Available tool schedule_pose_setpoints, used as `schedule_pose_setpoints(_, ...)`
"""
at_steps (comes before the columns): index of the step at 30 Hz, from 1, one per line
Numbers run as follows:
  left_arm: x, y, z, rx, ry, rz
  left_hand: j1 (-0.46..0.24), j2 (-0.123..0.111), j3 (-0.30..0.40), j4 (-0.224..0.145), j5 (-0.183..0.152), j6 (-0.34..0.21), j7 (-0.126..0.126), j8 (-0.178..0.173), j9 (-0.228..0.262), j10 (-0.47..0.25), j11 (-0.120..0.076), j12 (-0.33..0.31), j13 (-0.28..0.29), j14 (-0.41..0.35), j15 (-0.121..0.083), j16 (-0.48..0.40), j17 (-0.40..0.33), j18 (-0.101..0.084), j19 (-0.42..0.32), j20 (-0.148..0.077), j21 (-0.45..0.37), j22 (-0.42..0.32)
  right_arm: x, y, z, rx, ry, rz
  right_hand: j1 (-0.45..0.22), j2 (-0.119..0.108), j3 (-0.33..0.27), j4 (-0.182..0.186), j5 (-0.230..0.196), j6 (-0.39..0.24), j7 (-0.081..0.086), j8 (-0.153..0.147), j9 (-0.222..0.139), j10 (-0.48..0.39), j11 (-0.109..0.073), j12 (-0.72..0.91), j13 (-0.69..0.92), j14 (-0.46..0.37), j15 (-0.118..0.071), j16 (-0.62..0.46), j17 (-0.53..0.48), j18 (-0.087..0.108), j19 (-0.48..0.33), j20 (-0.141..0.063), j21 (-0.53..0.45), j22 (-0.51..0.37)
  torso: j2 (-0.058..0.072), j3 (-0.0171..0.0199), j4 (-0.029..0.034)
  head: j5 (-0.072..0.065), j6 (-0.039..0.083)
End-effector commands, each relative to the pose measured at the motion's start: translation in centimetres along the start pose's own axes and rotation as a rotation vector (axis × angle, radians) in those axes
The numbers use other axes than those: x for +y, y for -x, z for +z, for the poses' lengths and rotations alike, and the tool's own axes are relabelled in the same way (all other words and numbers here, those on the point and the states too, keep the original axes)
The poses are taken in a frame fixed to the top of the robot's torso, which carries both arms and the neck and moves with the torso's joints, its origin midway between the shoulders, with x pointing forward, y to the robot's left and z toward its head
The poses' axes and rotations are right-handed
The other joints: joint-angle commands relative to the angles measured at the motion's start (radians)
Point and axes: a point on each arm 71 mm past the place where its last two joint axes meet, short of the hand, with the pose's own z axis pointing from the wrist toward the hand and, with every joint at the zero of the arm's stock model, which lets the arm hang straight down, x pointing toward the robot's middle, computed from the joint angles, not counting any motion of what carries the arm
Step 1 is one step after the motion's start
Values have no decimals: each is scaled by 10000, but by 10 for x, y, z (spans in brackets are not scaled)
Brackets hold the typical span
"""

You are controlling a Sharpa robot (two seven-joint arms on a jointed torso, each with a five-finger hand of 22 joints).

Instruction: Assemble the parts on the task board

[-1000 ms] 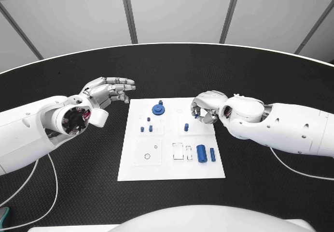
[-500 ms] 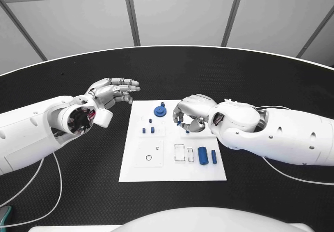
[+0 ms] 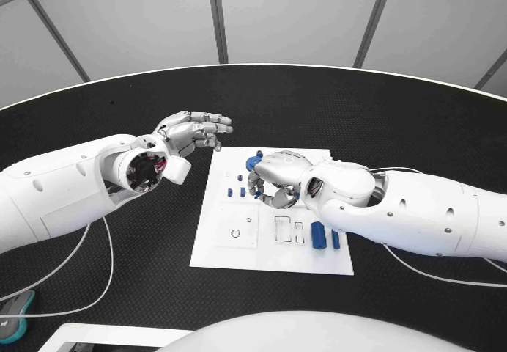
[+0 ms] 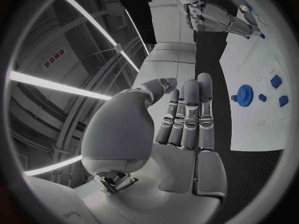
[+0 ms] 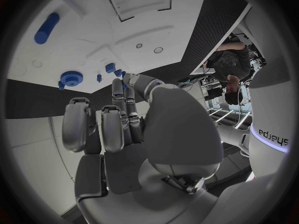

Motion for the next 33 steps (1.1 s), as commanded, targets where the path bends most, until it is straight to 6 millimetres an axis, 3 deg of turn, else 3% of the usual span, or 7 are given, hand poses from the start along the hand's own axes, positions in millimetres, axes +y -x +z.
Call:
schedule_pose_setpoints(1,0,-2,1,44,2,-5,77,46,-10,-74,32,6,47,-61,-15,-49,-1,-54,-16,-84,-20,-57,-11,159,-82,-13,25,9,6,-7,4,174,148,81,-90,-7,-43,11,43,56,4,28,19,75,0,-50,10,662,-86,20,731,-51,309,-73,-37,967,6,-4,3,225,-96)
schedule_pose_setpoints(11,0,-4,5,132,21,-14,77,46,-10,-74,32,6,47,-61,-15,-49,-1,-54,-16,-84,-20,-57,-11,159,-82,-13,25,9,14,-28,7,677,340,293,-113,6,-41,18,54,45,11,22,26,76,6,-68,7,660,-86,14,722,-49,306,-76,-49,962,-2,10,-8,541,-235)
schedule_pose_setpoints(18,1,-5,6,177,47,-19,80,55,-16,-74,31,9,47,-63,-16,-48,1,-51,-17,-89,-17,-62,-16,158,-92,-9,30,14,16,-38,7,890,392,441,-116,8,-41,19,55,44,12,22,27,76,7,-70,7,660,-86,13,721,-50,306,-76,-46,964,-3,21,-7,676,-310)
schedule_pose_setpoints(33,1,-4,5,139,74,-14,80,55,-16,-74,31,9,47,-63,-16,-48,1,-51,-17,-89,-17,-62,-16,158,-92,-9,30,14,16,-42,10,884,371,491,-131,15,-43,21,64,33,15,18,34,75,9,-85,5,659,-84,11,717,-45,299,-77,-69,950,0,14,-13,738,-322)
